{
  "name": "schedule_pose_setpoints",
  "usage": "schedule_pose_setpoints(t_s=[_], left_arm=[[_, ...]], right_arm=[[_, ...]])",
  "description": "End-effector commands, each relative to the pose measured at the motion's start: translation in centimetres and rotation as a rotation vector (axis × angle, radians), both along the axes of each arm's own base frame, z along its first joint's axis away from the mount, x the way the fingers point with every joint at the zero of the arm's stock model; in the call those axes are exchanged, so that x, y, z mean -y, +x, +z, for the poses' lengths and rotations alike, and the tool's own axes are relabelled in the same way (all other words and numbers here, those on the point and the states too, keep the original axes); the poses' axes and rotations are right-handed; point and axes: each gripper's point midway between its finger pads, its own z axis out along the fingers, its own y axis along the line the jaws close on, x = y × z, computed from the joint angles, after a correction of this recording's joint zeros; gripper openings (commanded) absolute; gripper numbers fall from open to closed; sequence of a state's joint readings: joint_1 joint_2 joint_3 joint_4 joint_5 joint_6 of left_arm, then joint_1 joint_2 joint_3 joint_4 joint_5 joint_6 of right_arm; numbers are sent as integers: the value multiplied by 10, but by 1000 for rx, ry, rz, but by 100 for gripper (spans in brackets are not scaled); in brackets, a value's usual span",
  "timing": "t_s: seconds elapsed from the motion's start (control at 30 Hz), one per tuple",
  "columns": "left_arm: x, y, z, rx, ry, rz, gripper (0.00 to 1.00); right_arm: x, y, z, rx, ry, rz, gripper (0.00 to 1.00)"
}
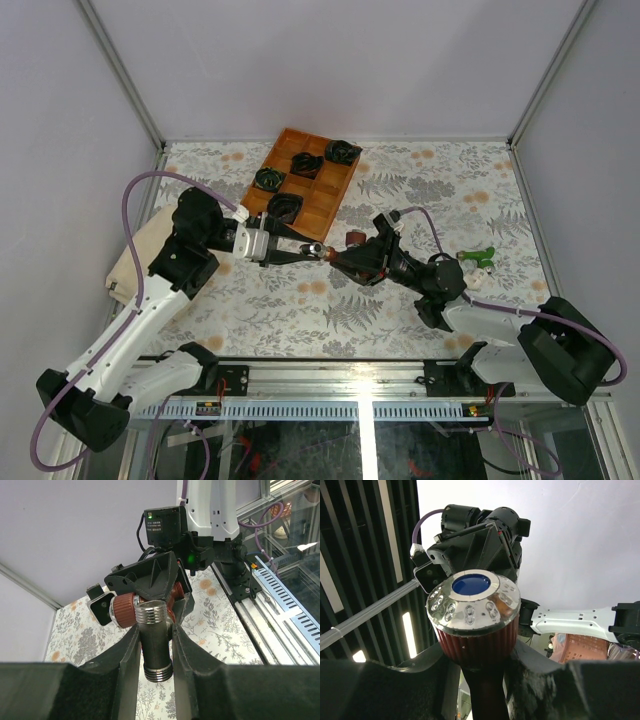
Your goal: Install the water faucets
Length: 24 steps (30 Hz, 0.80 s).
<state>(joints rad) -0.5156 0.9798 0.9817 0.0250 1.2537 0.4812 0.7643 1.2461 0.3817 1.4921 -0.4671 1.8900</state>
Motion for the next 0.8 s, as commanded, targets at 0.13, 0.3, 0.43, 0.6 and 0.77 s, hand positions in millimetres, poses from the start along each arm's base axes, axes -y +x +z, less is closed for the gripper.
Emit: schedule_pose_setpoints(t_s=[0.13,0.3,0.43,0.6,0.77], left_arm=[[6,-22,-17,-57,45,-93,10],[5,-20,-17,-72,48,-65,22],[5,-17,-15,-92,47,-40,26],[6,-15,-14,-149,25,0,31],[4,-16,-17,-168,18,9,36]], right_arm=[[7,15,35,-4,92,-93,0],[7,16,33,18,78,-118,0],[9,16,33,48,81,-142,0],[6,18,32,111,28,-192,0],[9,21,31,126,-14,-241,0]])
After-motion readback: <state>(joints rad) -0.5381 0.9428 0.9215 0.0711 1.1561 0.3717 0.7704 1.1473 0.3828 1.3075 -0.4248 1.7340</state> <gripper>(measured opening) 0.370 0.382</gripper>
